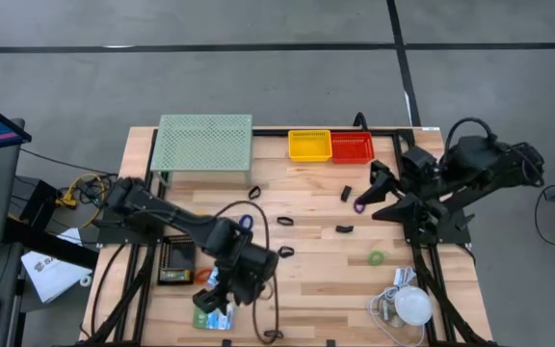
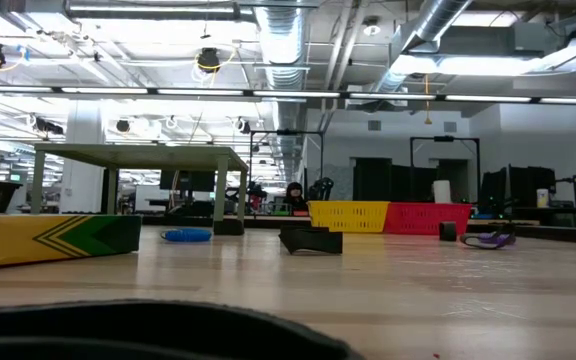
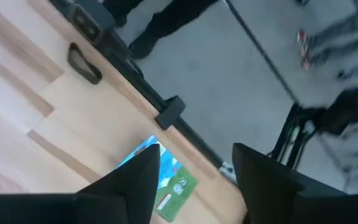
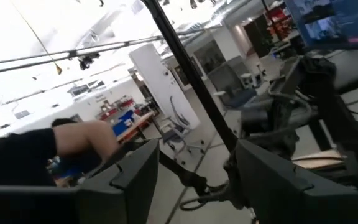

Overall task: Pick & Place Office Desk Supplies
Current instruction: Put the yellow crayon box into the black basket

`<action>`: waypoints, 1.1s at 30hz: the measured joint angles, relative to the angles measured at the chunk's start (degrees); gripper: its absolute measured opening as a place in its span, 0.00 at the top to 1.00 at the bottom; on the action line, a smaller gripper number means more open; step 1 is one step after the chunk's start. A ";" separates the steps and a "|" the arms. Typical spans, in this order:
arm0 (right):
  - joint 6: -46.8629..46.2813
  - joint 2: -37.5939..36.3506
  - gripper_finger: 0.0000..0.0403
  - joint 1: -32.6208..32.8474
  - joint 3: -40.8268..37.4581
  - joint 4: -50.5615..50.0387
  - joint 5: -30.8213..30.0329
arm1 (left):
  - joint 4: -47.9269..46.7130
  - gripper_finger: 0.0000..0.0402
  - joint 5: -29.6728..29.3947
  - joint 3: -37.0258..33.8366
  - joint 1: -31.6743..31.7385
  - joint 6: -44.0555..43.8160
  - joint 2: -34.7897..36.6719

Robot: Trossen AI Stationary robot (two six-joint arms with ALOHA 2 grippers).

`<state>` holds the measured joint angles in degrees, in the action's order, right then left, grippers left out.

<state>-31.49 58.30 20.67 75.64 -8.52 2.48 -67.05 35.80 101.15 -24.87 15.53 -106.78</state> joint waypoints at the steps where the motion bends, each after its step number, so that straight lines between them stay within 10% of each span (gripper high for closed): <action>1: -0.68 0.68 0.48 0.00 0.02 1.24 0.02 | 0.08 0.50 -0.78 -0.89 -0.69 1.98 0.00; 33: -8.61 6.61 0.48 0.33 0.02 9.00 -5.55 | 19.44 0.51 -7.74 -16.61 -4.35 17.00 -8.62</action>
<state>-40.10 64.90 20.99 75.66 0.48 -3.07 -47.60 28.06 84.54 -29.22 32.53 -115.40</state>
